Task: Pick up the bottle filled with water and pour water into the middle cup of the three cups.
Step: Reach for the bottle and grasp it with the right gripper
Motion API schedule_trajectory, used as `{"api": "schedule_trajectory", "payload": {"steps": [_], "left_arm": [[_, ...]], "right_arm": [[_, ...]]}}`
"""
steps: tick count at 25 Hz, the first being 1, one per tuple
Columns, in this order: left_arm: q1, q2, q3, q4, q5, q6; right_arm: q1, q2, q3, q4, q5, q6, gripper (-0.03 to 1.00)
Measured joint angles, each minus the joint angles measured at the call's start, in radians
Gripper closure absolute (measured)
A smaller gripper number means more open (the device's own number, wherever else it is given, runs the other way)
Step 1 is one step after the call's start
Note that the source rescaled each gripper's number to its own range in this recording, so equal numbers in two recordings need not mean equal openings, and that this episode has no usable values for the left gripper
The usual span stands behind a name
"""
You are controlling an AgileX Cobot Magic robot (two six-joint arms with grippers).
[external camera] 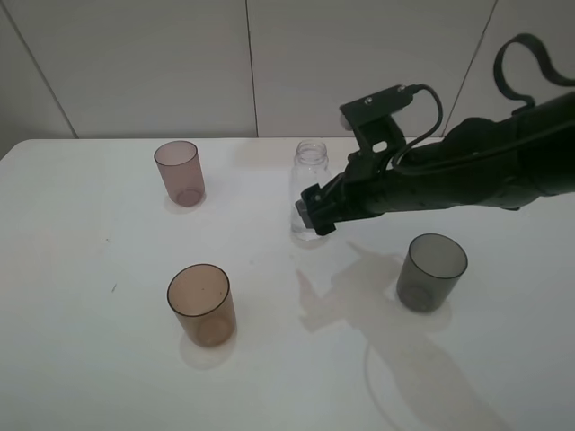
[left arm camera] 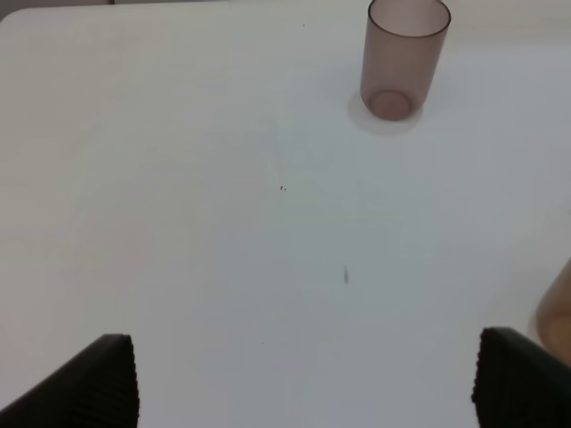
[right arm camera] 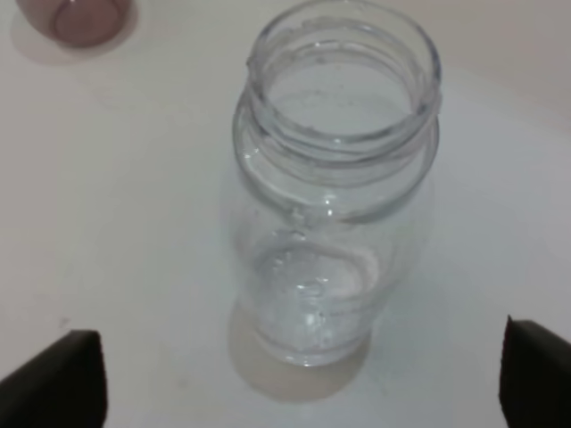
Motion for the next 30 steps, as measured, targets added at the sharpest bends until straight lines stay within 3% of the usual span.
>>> {"api": "schedule_trajectory", "payload": {"steps": [6, 23, 30], "left_arm": [[0.0, 0.0, 0.0, 0.0, 0.0, 0.0], [0.0, 0.0, 0.0, 0.0, 0.0, 0.0], [0.0, 0.0, 0.0, 0.0, 0.0, 0.0]], "right_arm": [[0.011, 0.021, 0.039, -0.002, -0.101, 0.0, -0.03], [0.075, 0.076, 0.046, -0.009, -0.211, 0.006, -0.03], [0.082, 0.102, 0.046, -0.112, -0.271, 0.181, -0.03]]}}
